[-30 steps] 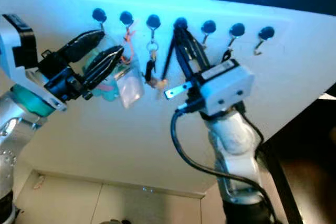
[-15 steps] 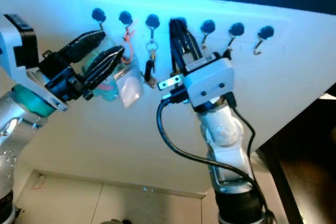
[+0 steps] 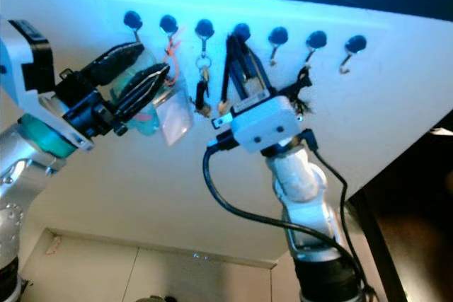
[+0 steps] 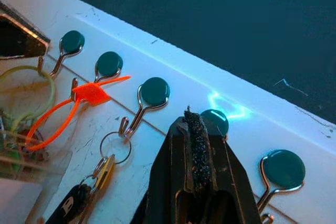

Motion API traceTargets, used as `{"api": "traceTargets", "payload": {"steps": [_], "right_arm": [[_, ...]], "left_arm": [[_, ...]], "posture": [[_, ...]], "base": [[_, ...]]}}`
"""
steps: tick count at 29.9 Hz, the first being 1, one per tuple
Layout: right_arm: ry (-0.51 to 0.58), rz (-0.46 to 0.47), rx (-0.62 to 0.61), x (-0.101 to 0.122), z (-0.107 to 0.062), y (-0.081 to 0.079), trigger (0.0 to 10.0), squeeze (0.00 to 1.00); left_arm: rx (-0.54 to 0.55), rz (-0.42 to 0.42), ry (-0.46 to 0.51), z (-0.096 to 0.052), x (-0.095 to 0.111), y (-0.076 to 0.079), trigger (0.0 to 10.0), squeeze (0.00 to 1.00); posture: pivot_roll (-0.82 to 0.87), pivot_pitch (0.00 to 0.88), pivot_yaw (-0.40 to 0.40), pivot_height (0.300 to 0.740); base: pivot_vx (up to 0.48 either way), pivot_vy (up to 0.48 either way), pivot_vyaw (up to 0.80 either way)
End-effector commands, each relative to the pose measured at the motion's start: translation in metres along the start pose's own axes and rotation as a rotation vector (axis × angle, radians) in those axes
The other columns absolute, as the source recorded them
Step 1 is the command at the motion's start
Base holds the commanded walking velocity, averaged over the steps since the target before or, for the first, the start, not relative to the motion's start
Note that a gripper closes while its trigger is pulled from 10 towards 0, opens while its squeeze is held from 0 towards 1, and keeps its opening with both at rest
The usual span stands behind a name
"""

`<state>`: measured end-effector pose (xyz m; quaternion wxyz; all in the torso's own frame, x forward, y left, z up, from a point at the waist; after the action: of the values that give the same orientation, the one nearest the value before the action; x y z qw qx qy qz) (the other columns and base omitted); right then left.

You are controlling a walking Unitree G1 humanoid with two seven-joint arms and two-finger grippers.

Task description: Hang keys on a hook

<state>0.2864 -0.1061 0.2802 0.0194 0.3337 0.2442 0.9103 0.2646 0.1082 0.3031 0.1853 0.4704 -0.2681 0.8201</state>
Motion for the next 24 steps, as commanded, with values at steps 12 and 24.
{"api": "traceTargets", "payload": {"steps": [12,24], "right_arm": [[0.067,0.069,0.056,0.008,-0.001,-0.005,10.0,0.00],[0.128,0.024,0.049,0.025,-0.002,0.018,10.0,0.00]], "left_arm": [[-0.006,-0.007,-0.007,0.000,-0.003,0.002,10.0,0.00],[-0.001,-0.009,-0.003,0.000,-0.004,0.001,10.0,0.00]], "posture": [[0.04,0.000,0.071,0.740],[0.03,0.000,0.071,0.740]], "base": [[0.000,0.000,0.00],[0.000,0.000,0.00]]}}
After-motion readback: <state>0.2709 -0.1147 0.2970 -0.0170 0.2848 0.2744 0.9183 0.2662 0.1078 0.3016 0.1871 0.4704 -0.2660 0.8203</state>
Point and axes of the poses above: a point about 5 cm out from each wrist's last joint towards the gripper, its own z axis pointing out of the wrist towards the gripper, its own x axis along the axis of the wrist's last joint, y = z × x, the point moved 2 cm from there along z, pointing out of the wrist towards the gripper, and after that the axes turned 6 degrees about z, right-handed, at the moved point
